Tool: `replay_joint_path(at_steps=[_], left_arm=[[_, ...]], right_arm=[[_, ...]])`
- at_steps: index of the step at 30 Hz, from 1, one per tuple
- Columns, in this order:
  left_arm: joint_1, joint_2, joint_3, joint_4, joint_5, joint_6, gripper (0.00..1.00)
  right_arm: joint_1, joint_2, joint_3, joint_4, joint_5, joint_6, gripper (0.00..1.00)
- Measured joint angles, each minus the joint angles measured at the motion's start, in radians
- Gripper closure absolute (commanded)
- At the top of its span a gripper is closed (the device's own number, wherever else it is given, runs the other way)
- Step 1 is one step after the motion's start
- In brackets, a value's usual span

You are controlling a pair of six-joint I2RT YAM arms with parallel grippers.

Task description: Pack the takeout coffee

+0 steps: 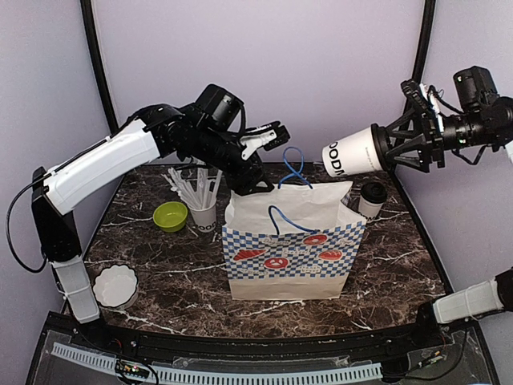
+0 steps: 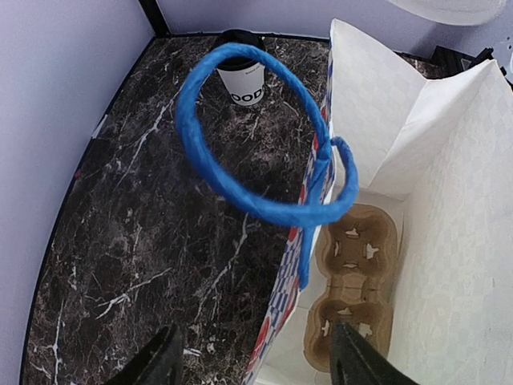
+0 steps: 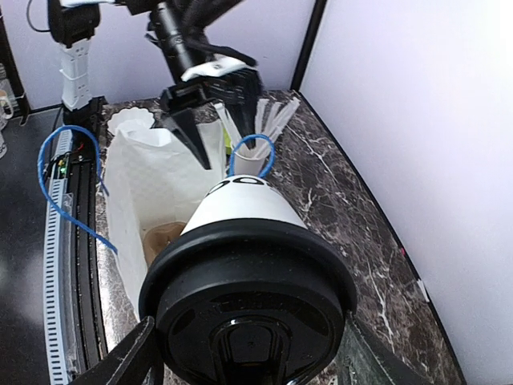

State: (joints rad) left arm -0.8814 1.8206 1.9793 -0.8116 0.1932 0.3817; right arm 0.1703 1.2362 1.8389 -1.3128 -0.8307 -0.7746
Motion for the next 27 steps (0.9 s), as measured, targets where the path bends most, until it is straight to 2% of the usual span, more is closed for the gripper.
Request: replay_joint_path(at_steps=[6, 8, 9, 15, 18, 27], left_arm=[[0.002, 0.051, 0.035, -0.047, 0.0, 0.005, 0.55], [0.002, 0.061, 0.037, -0.064, 0.005, 0.006, 0.66], [0.002, 0.065, 0.04, -0.072, 0.008, 0.003, 0.76], [0.002, 0.074, 0.068, -0.097, 0.029, 0.012, 0.87], [0.002, 0.074, 0.079, -0.11, 0.034, 0.008, 0.99], [0.002, 0.071, 0.081, -0.13, 0.026, -0.005, 1.0]], right_arm=[[0.068, -0.062, -0.077, -0.019, -0.045, -0.043, 0.51], [0.089, -0.068, -0.084, -0.011, -0.045, -0.037, 0.52], [0.102, -0.066, -0.084, -0.004, -0.044, -0.032, 0.52], [0.201, -0.006, -0.076, 0.045, 0.013, 0.004, 0.52], [0.271, 0.032, -0.074, 0.078, 0.075, 0.017, 0.52], [0.484, 0.132, -0.026, 0.117, 0.272, 0.023, 0.54]])
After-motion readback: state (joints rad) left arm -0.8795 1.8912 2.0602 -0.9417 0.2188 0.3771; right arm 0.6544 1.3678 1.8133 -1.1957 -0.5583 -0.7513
